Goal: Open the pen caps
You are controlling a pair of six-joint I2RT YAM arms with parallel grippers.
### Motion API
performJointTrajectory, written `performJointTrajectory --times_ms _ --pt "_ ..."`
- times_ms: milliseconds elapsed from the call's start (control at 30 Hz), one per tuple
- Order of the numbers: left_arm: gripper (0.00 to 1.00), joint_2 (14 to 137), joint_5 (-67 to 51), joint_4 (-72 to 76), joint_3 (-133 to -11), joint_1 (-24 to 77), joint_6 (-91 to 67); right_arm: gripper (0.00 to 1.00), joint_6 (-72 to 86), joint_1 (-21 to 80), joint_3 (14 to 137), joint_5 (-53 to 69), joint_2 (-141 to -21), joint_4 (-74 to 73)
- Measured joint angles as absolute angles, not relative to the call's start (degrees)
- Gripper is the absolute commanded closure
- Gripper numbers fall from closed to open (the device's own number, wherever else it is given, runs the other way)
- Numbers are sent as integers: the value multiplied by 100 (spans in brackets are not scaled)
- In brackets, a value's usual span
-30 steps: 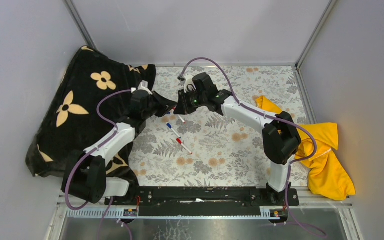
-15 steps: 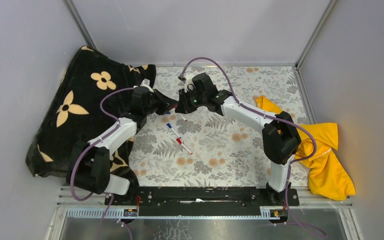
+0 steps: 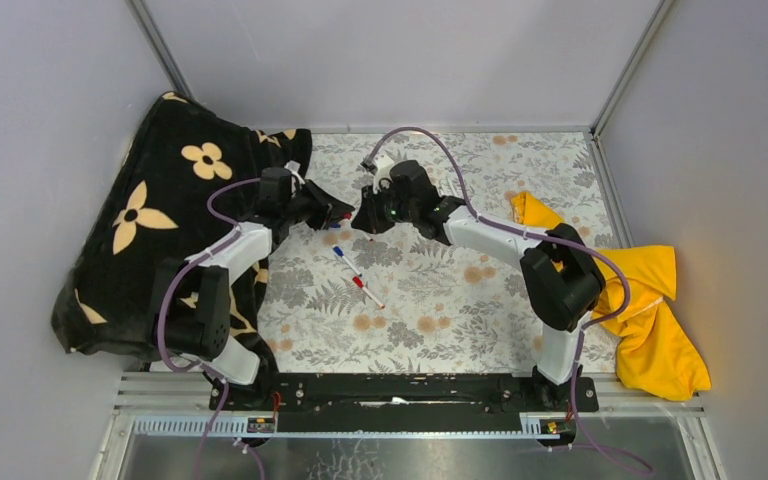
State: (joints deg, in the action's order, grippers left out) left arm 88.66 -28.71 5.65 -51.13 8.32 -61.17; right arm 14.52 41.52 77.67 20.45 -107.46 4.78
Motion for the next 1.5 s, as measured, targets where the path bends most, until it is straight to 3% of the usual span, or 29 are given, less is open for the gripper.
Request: performJointTrajectory --times_ms 200,400,567,667,800,1500 --pt "100 9015 -3004 464 -5223 652 -6095 100 1417 4119 7413 2060 -10451 537" --pt "100 9122 -1870 576 -5468 -303 -5815 100 1328 3935 7094 2134 -10110 -631" --pt "100 9122 -1776 609 -5470 -224 -5756 100 1321 3918 7094 2167 -10110 -878" --pt "100 9122 -1820 637 -5470 -193 -5710 77 1315 3918 7098 2163 -10110 -886" --pt "100 9122 -2016 714 -5470 -154 -5673 59 1302 3918 7199 2171 -10110 -961" --pt "100 9063 -2355 622 -5583 1186 -5312 55 1444 3918 8374 2668 -10728 -1009"
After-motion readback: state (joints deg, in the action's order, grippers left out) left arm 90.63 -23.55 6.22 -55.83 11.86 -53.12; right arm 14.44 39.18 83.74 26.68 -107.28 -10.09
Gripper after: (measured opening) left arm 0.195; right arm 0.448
